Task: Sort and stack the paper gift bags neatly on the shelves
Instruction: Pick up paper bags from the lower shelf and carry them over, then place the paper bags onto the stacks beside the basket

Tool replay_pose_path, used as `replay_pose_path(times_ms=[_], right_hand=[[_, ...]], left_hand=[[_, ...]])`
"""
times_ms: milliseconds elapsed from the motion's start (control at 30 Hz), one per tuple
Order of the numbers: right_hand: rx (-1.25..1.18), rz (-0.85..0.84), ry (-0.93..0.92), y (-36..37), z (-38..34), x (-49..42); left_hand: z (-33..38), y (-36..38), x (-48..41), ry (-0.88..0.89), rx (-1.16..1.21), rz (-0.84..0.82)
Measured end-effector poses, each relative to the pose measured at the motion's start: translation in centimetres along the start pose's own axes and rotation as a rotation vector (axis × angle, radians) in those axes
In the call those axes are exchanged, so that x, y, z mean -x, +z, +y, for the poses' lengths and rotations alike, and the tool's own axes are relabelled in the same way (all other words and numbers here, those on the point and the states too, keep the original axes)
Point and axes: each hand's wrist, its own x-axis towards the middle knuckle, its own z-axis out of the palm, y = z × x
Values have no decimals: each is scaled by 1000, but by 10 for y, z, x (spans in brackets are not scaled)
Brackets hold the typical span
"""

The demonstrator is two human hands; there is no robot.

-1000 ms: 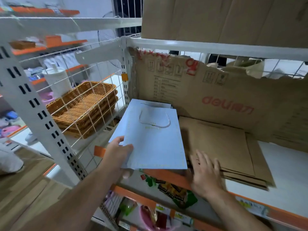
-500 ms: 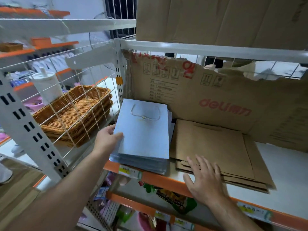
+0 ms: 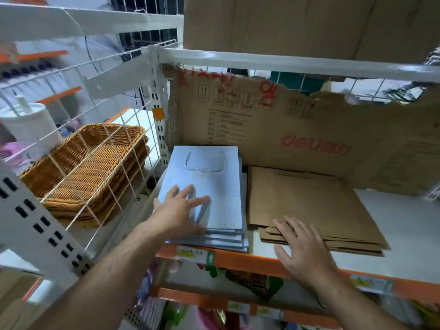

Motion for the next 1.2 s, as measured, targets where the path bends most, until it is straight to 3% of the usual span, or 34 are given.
replay_pose_path(times_ms=[433,633,767,833,1200], right_hand=[[3,-11,26,1,-2,0],[19,-41,43,-5,-7,1],[13,-19,110,-15,-14,9],[-64,37,189,-17,-17,19],[-210,181,420,-39,6,120]], left_hand=[[-8,-8,-2,126,-35,-54],[15,-8,7,202,5,40],[42,2,21,375,30,267],[55,7,24,431,103,299],[154,22,32,631,-27,-27]])
